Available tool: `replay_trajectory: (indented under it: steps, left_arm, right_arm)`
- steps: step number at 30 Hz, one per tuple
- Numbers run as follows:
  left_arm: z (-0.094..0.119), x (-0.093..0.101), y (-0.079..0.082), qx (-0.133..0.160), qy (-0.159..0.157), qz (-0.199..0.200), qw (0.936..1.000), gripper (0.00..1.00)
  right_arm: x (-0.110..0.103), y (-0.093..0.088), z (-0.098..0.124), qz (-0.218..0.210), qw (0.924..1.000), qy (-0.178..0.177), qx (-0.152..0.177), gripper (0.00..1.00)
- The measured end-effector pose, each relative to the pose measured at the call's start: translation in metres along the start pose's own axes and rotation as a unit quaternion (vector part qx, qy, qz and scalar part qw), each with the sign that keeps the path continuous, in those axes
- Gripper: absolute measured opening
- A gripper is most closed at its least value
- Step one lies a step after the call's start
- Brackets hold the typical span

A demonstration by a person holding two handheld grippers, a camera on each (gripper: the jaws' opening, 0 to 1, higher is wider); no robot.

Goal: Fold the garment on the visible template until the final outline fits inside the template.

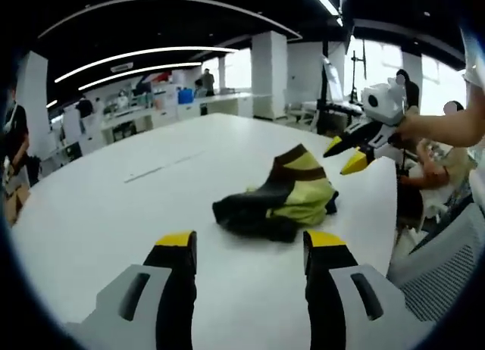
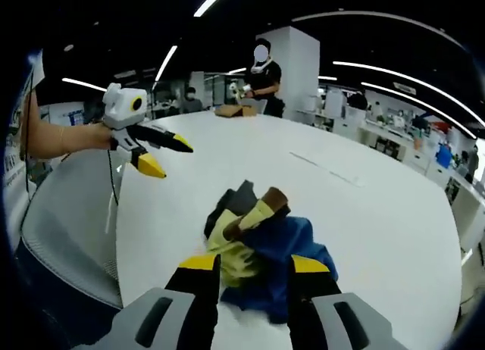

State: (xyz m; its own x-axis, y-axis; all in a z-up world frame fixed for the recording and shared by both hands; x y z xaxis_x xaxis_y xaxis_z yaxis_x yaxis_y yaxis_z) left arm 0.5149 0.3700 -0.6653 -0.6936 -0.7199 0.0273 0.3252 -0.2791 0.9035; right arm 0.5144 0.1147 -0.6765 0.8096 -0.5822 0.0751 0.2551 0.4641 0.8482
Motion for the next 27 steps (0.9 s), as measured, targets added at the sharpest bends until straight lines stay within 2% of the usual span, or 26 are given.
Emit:
replay_trajectory:
  steps: [8,21,24,27]
  left_arm:
    - [-0.02,-0.009,0.011,0.006,-0.018,0.004,0.9998,0.5]
    - [-0.058,-0.026,0.018,-0.016,-0.056,-0.008,0.9983,0.45]
    - [-0.066,-0.024,0.021,-0.013,-0.077,0.011,0.9969,0.44]
    - [-0.077,-0.024,0.022,-0.021,-0.083,-0.003,0.9963,0.45]
  right_arm:
    - [0.003,-0.001,-0.013,0.005,0.9998,0.015,-0.011,0.27]
    - [0.008,-0.001,-0.032,0.015,0.9989,0.035,-0.027,0.22]
    - [0.009,-0.002,-0.035,0.021,0.9983,0.04,-0.035,0.22]
    - [0.009,-0.003,-0.038,0.025,0.9981,0.043,-0.038,0.21]
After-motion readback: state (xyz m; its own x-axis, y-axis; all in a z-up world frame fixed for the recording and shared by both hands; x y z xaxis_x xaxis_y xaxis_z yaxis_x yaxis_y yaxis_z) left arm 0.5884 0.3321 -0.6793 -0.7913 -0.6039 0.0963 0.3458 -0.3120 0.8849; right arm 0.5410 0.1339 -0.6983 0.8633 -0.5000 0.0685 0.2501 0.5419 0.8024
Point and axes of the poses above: the point that each gripper's makers call its tool centre point, and the gripper's own axes: z roughly backward along the fingers, x roughly to its right, y roughly out of its top, the point moved 5 cm from there along z, roughly backward along the fingers, and after that the axes turned 3 degrees about z, right-handed, at the moved point
